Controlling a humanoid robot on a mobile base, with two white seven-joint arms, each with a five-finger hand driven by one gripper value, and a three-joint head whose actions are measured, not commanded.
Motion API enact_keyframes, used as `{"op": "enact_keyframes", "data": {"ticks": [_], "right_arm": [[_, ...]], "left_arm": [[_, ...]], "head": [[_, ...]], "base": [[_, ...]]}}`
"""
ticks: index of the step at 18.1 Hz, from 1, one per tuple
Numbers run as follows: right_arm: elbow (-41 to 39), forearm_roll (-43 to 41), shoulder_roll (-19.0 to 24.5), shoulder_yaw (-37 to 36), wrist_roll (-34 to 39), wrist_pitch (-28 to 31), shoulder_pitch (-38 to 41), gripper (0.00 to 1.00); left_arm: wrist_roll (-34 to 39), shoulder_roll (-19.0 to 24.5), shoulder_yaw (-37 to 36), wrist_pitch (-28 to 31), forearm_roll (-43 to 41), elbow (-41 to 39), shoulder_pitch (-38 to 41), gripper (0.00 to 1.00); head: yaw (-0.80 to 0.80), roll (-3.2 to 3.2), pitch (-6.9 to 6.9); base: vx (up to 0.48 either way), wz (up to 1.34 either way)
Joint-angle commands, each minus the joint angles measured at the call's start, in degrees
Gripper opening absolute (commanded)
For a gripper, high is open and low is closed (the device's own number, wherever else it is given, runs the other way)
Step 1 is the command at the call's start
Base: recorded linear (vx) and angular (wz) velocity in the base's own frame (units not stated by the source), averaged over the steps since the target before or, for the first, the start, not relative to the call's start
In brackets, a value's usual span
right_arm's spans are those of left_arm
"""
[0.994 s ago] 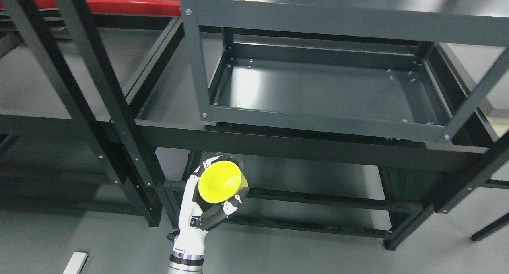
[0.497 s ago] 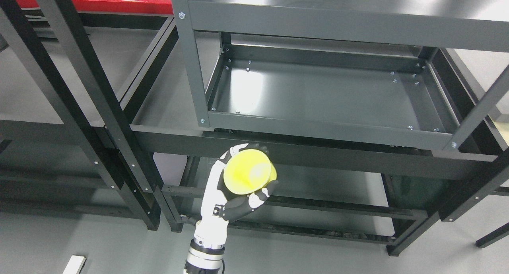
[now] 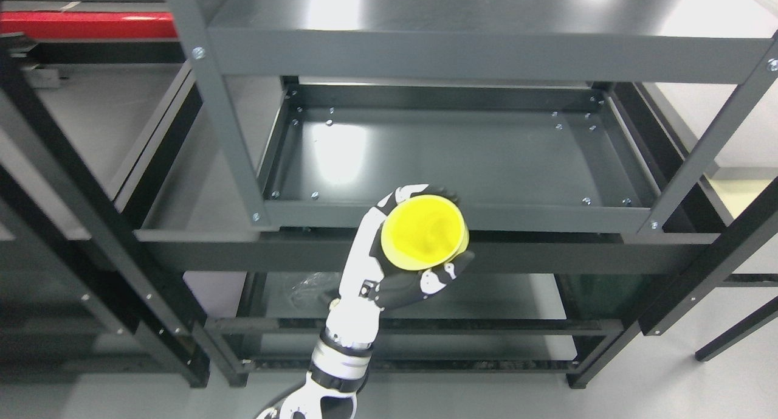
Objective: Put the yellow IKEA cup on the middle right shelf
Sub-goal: 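Raise the held cup up and over onto the upper shelf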
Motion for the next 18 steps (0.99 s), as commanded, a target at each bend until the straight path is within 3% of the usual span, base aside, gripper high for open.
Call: {"op": "enact_keyframes", "data": {"ticks": [1, 7, 11, 18], "right_arm": [[0.00, -1.40, -1.00, 0.97, 0.02, 0.05, 0.79, 0.99], [0.00, -1.40, -1.00, 0.97, 0.02, 0.05, 0.79, 0.99], [-0.09, -1.40, -1.00, 0.97, 0.02, 0.05, 0.79, 0.99], [0.00, -1.40, -1.00, 0.97, 0.02, 0.05, 0.79, 0.99]], "left_arm": [[-0.10, 1.00, -4.19, -1.09, -0.01, -0.80, -9.56, 0.02], [0.17, 1.00, -5.59, -0.65, 0.25, -1.68, -22.39, 0.00], [0.25, 1.00, -7.79, 0.13, 8.14, -2.48, -30.82, 0.00], [4.98, 1.00, -7.18, 12.42, 18.87, -2.39, -41.99, 0.00]], "head": [[0.00, 0.00, 0.00], [0.00, 0.00, -0.01], [0.00, 0.00, -0.02], [0.00, 0.00, -0.01]], "base": [[0.160, -0.15], [0.188, 0.06], [0.125, 0.13], [0.008, 0.01]]}}
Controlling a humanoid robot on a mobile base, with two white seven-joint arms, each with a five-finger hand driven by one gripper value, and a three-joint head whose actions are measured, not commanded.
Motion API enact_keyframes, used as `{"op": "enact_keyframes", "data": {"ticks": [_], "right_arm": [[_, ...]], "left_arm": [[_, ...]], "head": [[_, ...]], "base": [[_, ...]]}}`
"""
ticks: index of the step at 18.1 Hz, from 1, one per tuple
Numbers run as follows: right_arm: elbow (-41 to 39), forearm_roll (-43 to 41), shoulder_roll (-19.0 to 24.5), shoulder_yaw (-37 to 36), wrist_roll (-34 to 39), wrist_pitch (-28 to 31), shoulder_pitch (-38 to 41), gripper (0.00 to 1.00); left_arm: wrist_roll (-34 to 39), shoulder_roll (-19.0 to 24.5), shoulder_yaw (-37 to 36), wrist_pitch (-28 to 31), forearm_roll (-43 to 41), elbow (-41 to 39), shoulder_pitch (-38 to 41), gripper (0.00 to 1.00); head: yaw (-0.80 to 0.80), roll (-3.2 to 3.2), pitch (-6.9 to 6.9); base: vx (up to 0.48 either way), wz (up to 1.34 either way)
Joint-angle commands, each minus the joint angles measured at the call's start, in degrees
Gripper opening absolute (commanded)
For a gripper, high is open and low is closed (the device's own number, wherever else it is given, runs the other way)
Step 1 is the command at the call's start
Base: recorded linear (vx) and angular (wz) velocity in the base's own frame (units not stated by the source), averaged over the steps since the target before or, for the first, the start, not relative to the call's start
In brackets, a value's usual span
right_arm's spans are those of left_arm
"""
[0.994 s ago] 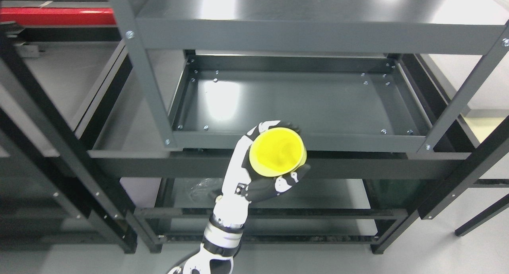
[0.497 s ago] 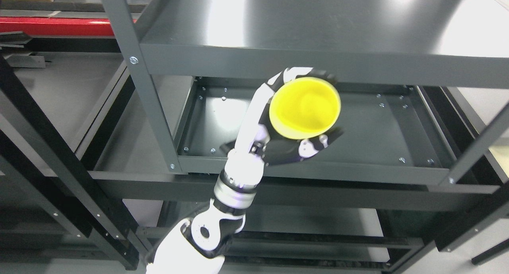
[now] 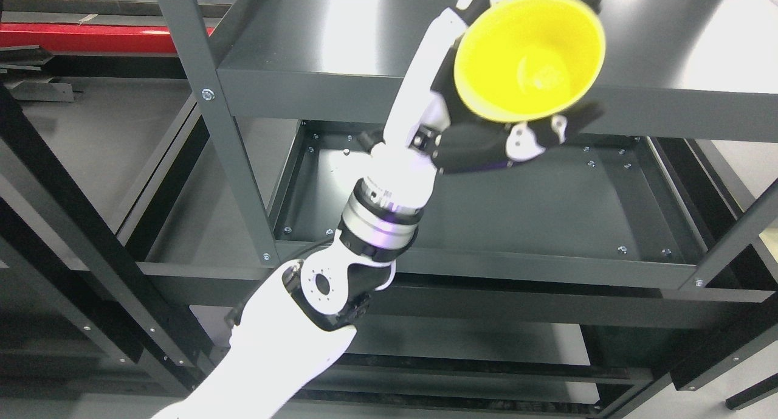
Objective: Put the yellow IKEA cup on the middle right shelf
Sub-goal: 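Raise the held cup up and over onto the upper shelf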
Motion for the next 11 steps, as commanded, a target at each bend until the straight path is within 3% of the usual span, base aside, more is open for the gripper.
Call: {"op": "enact_keyframes", "data": {"ticks": [1, 7, 11], "right_arm": [[0.00, -1.41, -1.00, 0.97, 0.02, 0.05, 0.79, 0.99], [0.00, -1.41, -1.00, 0.97, 0.02, 0.05, 0.79, 0.99], [0.00, -1.41, -1.00, 0.97, 0.02, 0.05, 0.79, 0.99]], "left_arm": [[5.51, 1.00, -1.15, 8.04, 9.79, -0.67, -11.98, 0.00], [15.81, 1.00, 1.04, 34.04, 23.06, 3.27, -17.79, 0.00], [15.91, 1.00, 3.67, 44.00, 27.29, 11.43, -20.07, 0.00]], "head": [[0.00, 0.00, 0.00], [0.00, 0.00, 0.00], [0.00, 0.00, 0.00]], "base": [[0.000, 0.00], [0.000, 0.00], [-0.005, 0.00]]}}
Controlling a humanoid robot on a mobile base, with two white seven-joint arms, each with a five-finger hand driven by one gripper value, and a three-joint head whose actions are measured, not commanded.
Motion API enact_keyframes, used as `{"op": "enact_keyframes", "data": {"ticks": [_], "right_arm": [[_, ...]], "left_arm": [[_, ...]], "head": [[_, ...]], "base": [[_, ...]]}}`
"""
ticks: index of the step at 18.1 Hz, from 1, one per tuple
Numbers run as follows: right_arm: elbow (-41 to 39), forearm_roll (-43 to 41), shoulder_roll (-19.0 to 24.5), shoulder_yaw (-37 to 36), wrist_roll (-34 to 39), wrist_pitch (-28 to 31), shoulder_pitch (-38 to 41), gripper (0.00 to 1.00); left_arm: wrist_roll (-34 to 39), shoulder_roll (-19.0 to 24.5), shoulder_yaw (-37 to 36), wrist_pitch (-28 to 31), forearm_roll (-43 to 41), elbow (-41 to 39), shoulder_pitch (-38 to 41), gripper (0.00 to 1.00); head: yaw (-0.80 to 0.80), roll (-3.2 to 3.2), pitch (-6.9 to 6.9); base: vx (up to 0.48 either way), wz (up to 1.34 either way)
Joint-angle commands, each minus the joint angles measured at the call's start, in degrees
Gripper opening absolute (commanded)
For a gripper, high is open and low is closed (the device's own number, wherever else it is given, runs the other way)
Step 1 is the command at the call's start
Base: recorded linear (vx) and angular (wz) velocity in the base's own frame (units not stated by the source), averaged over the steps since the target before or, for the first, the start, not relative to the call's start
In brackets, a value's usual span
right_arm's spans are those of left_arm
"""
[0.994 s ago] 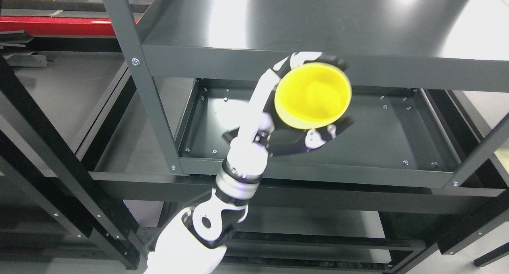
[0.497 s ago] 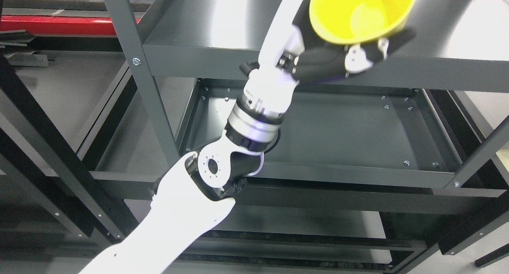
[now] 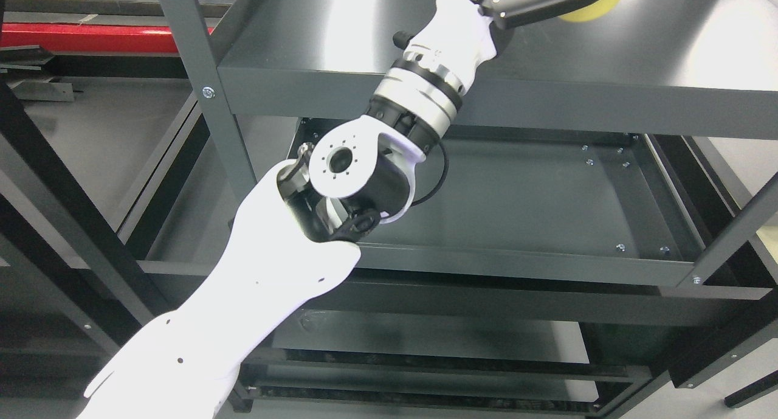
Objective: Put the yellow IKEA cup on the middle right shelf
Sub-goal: 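Raise the held cup up and over onto the upper shelf, then lower the cup onto the shelf surface and open the left hand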
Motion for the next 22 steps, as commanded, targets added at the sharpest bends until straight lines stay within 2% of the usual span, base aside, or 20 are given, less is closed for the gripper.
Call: {"op": "enact_keyframes", "data": {"ticks": [1, 5, 9, 15, 18, 22], "right_arm": [[0.00, -1.40, -1.00, 0.97, 0.03, 0.05, 0.79, 0.99], [0.00, -1.40, -1.00, 0.97, 0.03, 0.05, 0.79, 0.99], [0.00, -1.40, -1.00, 0.97, 0.03, 0.05, 0.79, 0.99], [0.00, -1.40, -1.00, 0.97, 0.03, 0.05, 0.79, 0.99], [0.00, -1.40, -1.00, 0.97, 0.03, 0.05, 0.79, 0.99], [0.00, -1.40, -1.00, 0.97, 0.03, 0.05, 0.79, 0.99]], "left_arm": [[0.69, 1.00, 4.03, 8.67, 7.55, 11.24, -5.45, 0.00], [0.86, 1.00, 5.10, 10.61, 6.68, 16.53, -6.42, 0.04], [0.43, 1.00, 4.39, 13.41, 2.38, 17.41, -6.60, 0.28], [-0.54, 1.00, 1.41, 13.78, 0.97, 16.62, -6.60, 0.67], [-0.54, 1.00, 0.97, 13.78, -0.88, 15.57, -6.60, 0.78], [-0.54, 1.00, 0.97, 13.69, -1.06, 13.90, -6.51, 0.85]], "head": [[0.00, 0.00, 0.00], [0.00, 0.00, 0.00], [0.00, 0.00, 0.00], [0.00, 0.00, 0.00], [0.00, 0.00, 0.00], [0.00, 0.00, 0.00]], "base": [[0.000, 0.00], [0.000, 0.00], [0.000, 0.00], [0.000, 0.00], [0.000, 0.00], [0.000, 0.00]]}}
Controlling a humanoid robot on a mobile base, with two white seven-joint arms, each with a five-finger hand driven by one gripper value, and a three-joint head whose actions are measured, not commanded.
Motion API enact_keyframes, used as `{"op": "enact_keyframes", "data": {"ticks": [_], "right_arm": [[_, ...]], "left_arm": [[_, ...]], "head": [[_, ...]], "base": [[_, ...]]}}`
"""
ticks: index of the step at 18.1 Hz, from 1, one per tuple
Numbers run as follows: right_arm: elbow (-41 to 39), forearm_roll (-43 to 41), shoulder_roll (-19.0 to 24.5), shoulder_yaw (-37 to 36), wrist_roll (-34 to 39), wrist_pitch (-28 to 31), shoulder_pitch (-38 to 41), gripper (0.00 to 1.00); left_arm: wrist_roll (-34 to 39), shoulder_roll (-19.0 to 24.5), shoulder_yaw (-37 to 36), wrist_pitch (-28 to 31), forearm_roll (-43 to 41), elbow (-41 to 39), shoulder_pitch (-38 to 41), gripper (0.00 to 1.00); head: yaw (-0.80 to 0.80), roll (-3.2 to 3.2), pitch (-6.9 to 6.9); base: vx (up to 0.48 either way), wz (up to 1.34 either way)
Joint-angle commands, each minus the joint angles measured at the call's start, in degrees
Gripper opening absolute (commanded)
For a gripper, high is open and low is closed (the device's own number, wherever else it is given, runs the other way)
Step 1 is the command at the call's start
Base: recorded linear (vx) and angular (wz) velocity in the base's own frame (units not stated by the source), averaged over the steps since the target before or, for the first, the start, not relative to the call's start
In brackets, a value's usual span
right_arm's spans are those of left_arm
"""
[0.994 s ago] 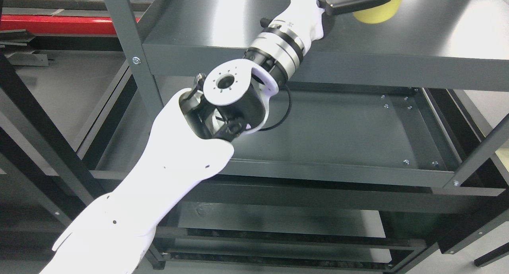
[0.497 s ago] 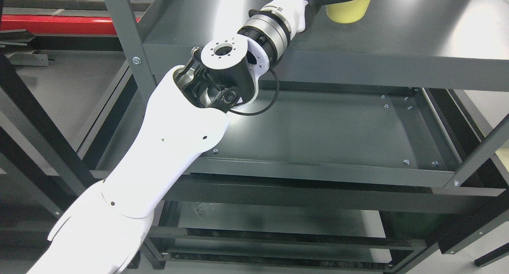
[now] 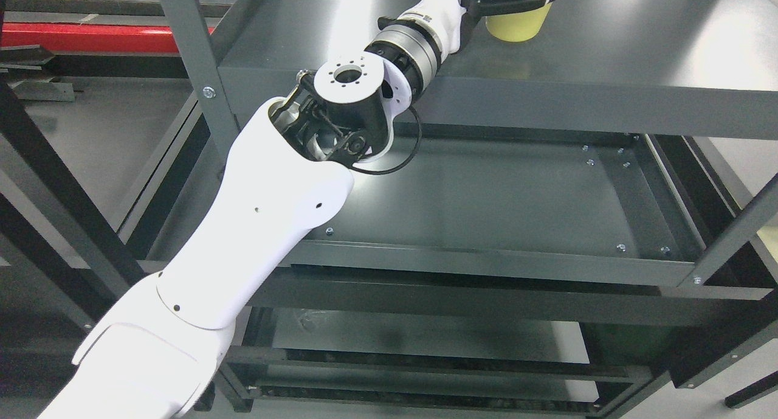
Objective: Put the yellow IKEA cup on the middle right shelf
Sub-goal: 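Lower the cup onto the shelf surface and open the left hand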
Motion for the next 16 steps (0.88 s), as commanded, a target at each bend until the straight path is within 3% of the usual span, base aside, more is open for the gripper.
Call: {"op": "enact_keyframes", "data": {"ticks": [1, 5, 11, 14, 16], "right_arm": [[0.00, -1.41, -1.00, 0.97, 0.02, 0.05, 0.79, 0.99], [0.00, -1.41, -1.00, 0.97, 0.02, 0.05, 0.79, 0.99], [0.00, -1.41, -1.00, 0.97, 0.02, 0.05, 0.79, 0.99], [0.00, -1.41, -1.00, 0.97, 0.02, 0.05, 0.79, 0.99], [0.00, -1.41, -1.00, 0.97, 0.02, 0.05, 0.79, 0.99]], "left_arm": [[-0.03, 1.00, -1.06, -0.05, -1.32, -0.49, -0.05, 0.88], [-0.03, 1.00, -1.06, -0.05, -2.28, -0.93, 0.13, 0.98], [-0.03, 1.00, -0.62, -0.14, -3.69, -0.93, 0.39, 0.99], [-0.03, 1.00, -0.53, -0.05, -3.78, -0.84, 0.39, 0.85], [-0.03, 1.00, -0.35, -0.14, -3.78, -0.76, 0.74, 0.62]], "head": [[0.00, 0.00, 0.00], [0.00, 0.00, 0.00], [0.00, 0.00, 0.00], [0.00, 0.00, 0.00], [0.00, 0.00, 0.00]], "base": [[0.000, 0.00], [0.000, 0.00], [0.000, 0.00], [0.000, 0.00], [0.000, 0.00]]}}
